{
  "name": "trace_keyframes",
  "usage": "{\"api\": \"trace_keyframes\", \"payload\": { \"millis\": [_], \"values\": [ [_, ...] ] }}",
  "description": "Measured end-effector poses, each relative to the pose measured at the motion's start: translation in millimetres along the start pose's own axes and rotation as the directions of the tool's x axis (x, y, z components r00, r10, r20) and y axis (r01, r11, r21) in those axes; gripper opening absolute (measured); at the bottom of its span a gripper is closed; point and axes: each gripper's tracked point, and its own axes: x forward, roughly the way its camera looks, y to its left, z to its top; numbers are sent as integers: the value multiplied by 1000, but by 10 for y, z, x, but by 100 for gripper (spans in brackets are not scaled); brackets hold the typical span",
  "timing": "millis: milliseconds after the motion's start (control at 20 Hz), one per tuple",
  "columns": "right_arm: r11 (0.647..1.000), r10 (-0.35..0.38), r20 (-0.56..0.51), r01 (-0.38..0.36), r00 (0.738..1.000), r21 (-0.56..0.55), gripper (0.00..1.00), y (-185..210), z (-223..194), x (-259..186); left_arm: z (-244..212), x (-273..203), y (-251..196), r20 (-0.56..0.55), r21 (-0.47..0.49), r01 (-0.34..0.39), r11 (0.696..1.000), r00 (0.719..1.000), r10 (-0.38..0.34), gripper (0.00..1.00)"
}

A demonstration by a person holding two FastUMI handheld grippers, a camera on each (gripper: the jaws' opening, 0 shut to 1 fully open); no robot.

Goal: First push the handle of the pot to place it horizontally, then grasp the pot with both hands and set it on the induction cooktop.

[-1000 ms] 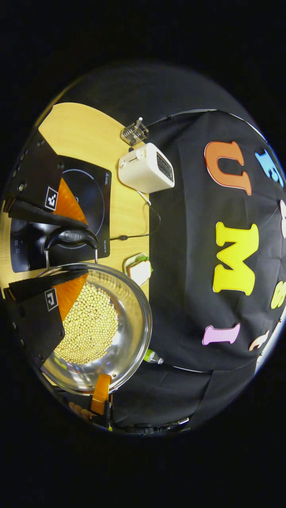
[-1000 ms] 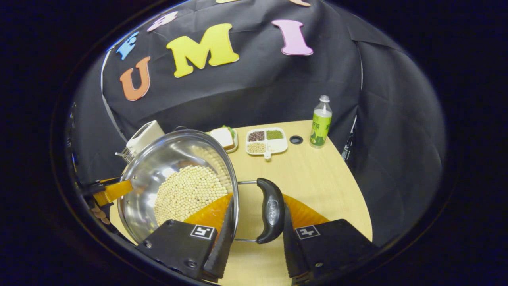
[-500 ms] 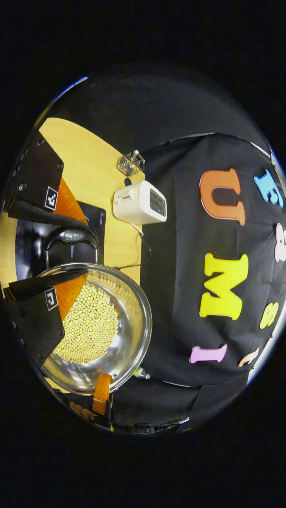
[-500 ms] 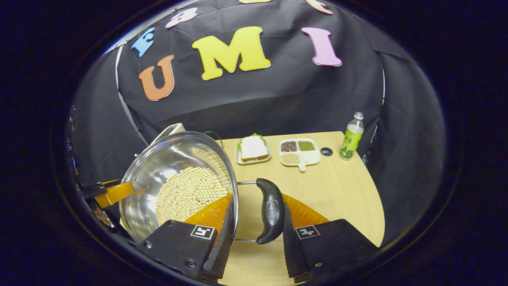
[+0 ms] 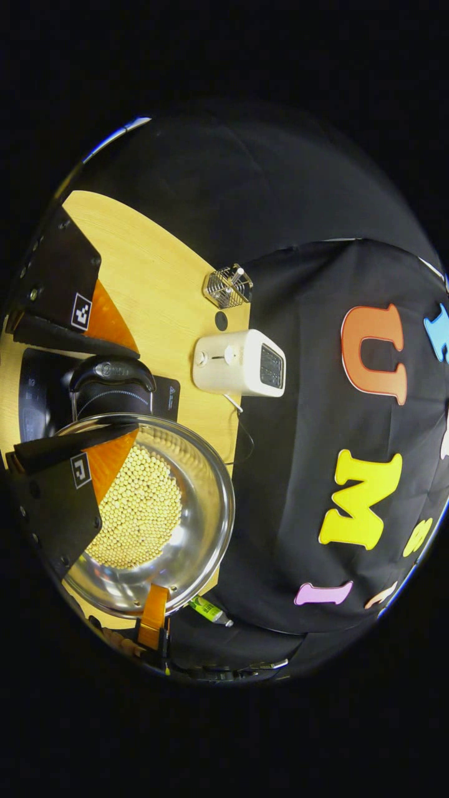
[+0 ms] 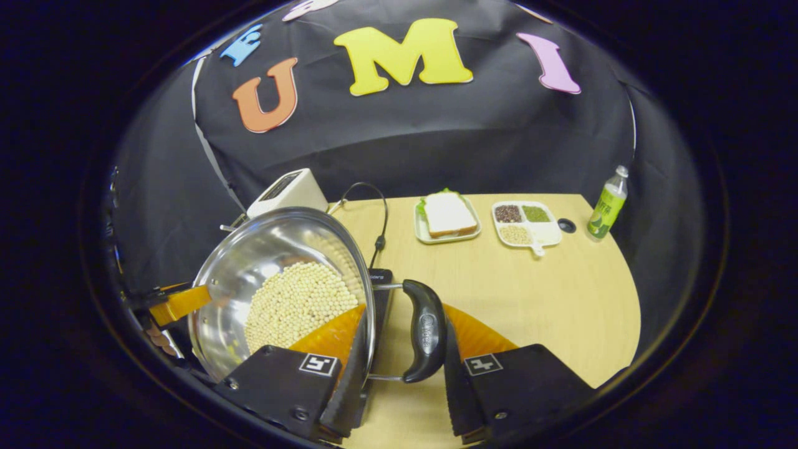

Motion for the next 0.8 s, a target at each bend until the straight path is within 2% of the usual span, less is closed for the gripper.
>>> {"api": "trace_keyframes", "payload": {
  "millis": [350,800],
  "values": [
    [1000,-13,-29,13,1000,20,60,201,-185,449,-147,370,298,-62,2,-1,1000,998,1,56],
    [999,-31,-20,32,999,41,58,170,-300,768,-262,708,334,-85,5,16,1000,996,-15,56]
  ]
}}
